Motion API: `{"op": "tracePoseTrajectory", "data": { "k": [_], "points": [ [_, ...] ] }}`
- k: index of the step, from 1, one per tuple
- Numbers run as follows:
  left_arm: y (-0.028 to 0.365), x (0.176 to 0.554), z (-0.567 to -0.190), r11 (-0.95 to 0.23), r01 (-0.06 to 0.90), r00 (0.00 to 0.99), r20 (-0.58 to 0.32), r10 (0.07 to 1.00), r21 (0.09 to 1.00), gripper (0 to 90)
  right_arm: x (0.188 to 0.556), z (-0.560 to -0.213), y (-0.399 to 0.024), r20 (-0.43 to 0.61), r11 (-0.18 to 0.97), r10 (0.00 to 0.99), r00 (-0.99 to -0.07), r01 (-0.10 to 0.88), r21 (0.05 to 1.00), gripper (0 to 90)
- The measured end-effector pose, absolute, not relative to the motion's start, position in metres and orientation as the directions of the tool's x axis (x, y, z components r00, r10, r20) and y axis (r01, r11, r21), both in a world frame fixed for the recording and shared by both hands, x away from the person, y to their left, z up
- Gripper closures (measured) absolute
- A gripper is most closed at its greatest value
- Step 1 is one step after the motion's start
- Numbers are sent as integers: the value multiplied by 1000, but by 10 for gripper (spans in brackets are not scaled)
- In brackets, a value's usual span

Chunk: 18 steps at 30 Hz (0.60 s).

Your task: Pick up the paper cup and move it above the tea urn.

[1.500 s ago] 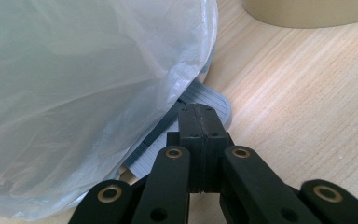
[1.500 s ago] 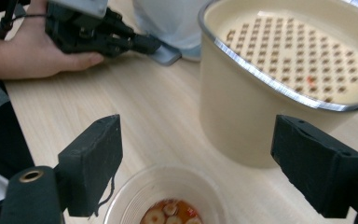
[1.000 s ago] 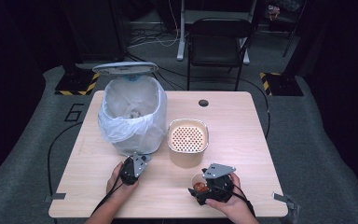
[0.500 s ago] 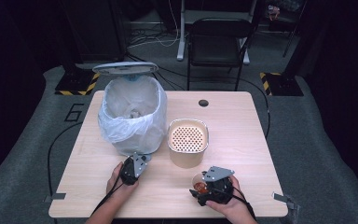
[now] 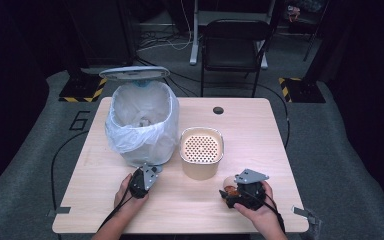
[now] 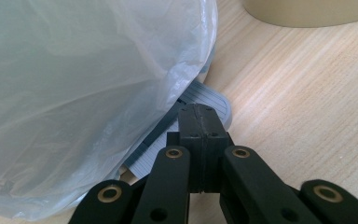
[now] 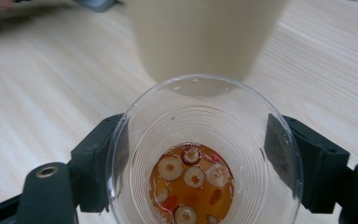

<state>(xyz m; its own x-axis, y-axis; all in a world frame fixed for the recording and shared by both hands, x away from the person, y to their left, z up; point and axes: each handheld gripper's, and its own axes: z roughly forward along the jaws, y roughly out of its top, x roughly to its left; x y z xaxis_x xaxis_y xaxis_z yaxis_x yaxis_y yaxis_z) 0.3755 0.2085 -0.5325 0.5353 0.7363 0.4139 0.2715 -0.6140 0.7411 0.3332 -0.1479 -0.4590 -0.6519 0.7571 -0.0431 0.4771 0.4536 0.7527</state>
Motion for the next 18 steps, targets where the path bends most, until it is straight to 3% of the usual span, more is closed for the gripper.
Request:
{"op": "tracePoseTrajectory", "data": {
  "k": [13,18],
  "points": [
    [208,375,-533,-614,270,535,415,736,742,900,354,-463,-185,-73,375,865,-497,543,752,219],
    [208,375,-533,-613,267,528,420,738,743,900,361,-466,-190,-68,365,871,-486,550,752,212]
  ]
}}
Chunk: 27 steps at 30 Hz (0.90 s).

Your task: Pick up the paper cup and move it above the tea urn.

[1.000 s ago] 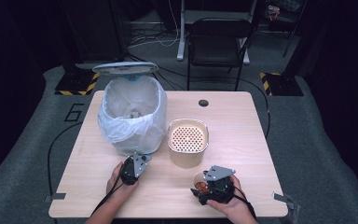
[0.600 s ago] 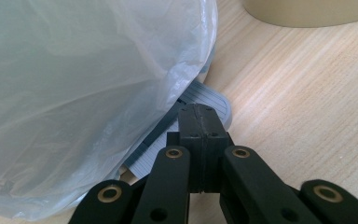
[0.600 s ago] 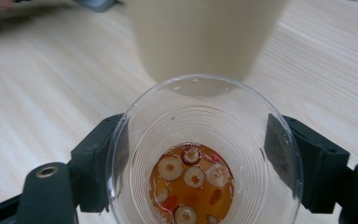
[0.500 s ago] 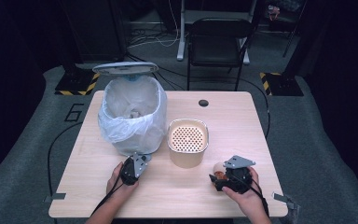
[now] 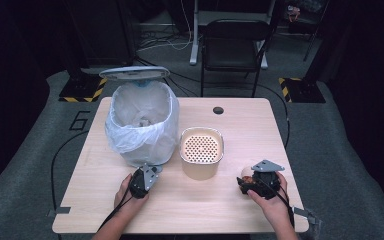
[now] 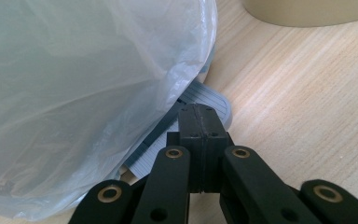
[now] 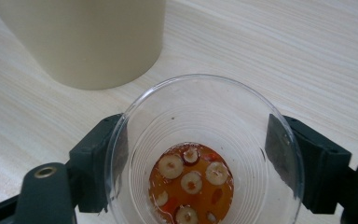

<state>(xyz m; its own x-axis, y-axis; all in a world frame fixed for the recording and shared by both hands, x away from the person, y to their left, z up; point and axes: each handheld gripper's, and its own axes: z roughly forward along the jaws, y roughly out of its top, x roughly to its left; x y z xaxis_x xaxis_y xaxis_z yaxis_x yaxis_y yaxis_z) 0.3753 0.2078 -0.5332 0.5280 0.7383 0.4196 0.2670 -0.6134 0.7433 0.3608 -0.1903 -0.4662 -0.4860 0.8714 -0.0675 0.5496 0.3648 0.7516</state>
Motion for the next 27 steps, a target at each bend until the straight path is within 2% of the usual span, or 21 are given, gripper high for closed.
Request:
{"op": "tracePoseTrajectory", "data": {
  "k": [3,6,17,19,21,27],
  "points": [
    [208,375,-533,-612,265,526,421,739,745,900,363,-468,-193,-23,320,882,-471,564,761,201],
    [208,375,-533,-613,266,527,420,739,744,900,364,-469,-195,-5,301,888,-459,574,761,140],
    [208,375,-533,-613,270,534,414,737,742,900,361,-448,-196,3,276,889,-458,539,796,144],
    [208,375,-533,-614,270,534,415,737,742,900,363,-440,-193,-16,289,883,-470,516,806,171],
    [208,375,-533,-613,271,534,414,737,742,900,368,-434,-188,-17,301,868,-496,498,814,262],
    [208,375,-533,-609,270,532,411,740,746,900,386,-418,-162,-14,323,831,-556,463,825,416]
  ]
}}
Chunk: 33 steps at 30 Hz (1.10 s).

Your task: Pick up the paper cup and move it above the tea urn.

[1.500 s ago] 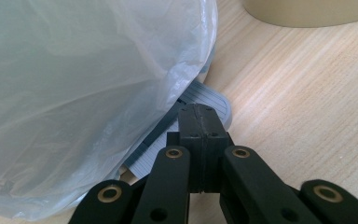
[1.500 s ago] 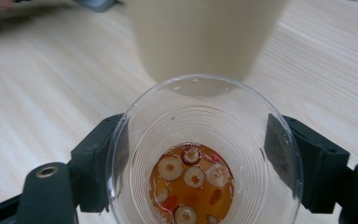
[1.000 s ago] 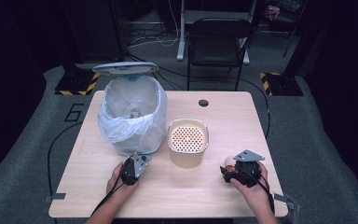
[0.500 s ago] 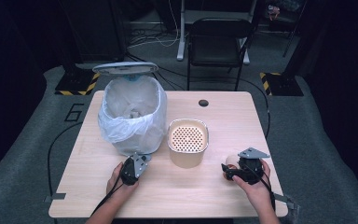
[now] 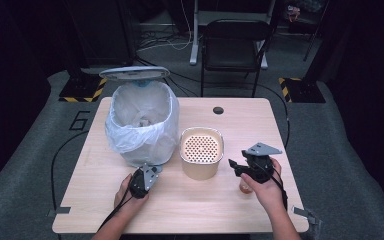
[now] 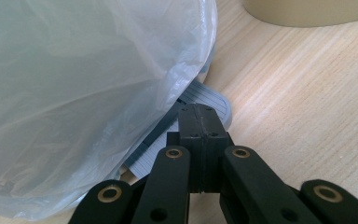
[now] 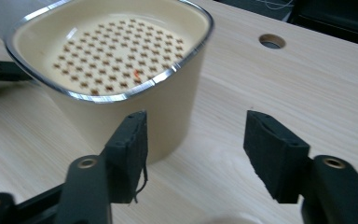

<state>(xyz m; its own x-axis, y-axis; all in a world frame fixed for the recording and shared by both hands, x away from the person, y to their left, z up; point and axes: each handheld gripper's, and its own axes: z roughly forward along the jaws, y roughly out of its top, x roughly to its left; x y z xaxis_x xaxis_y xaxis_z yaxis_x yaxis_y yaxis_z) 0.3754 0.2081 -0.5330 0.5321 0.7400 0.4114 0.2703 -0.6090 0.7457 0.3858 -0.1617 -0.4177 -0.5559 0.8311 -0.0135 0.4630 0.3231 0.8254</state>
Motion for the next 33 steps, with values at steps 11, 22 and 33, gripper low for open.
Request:
{"op": "tracePoseTrajectory", "data": {
  "k": [11,22,33],
  "points": [
    [208,376,-533,-611,268,532,415,738,744,900,411,-407,-124,-9,332,826,-563,474,816,456],
    [208,376,-533,-609,267,528,416,741,747,900,424,-415,-115,5,344,839,-544,538,770,517],
    [209,376,-532,-615,272,539,412,735,741,900,407,-414,-118,13,349,831,-556,539,767,525]
  ]
}}
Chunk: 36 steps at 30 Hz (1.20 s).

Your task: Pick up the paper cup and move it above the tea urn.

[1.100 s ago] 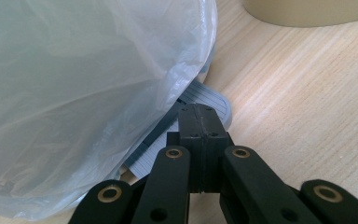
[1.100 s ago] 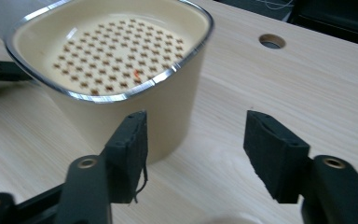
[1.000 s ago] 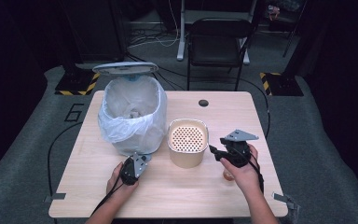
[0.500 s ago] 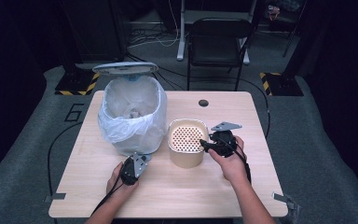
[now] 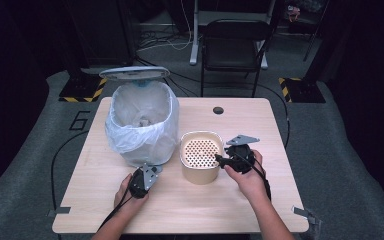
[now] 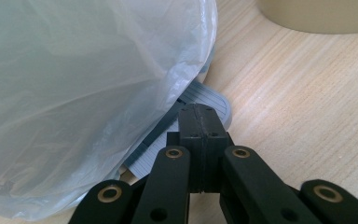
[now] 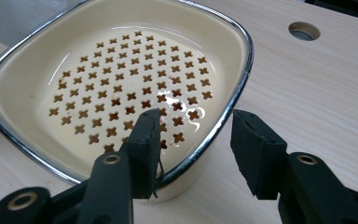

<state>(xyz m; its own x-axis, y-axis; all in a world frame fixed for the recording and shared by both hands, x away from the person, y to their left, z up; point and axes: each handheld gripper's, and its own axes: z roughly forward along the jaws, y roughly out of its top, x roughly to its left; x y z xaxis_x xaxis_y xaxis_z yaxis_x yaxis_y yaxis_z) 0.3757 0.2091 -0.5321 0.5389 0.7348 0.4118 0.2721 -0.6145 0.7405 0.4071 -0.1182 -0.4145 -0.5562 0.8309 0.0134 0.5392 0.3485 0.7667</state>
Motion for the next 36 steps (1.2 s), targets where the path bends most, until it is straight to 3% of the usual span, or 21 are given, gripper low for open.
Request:
{"op": "tracePoseTrajectory", "data": {
  "k": [16,23,31,36],
  "points": [
    [208,375,-533,-612,270,535,413,737,743,900,353,-422,-125,58,332,804,-591,528,782,486],
    [208,375,-534,-614,259,528,422,736,746,900,342,-420,-132,97,289,788,-608,504,814,378],
    [209,375,-533,-615,263,535,418,734,744,900,338,-405,-149,25,276,811,-585,419,865,306],
    [209,375,-533,-615,264,536,416,734,743,900,341,-407,-165,16,257,838,-545,421,870,259]
  ]
}}
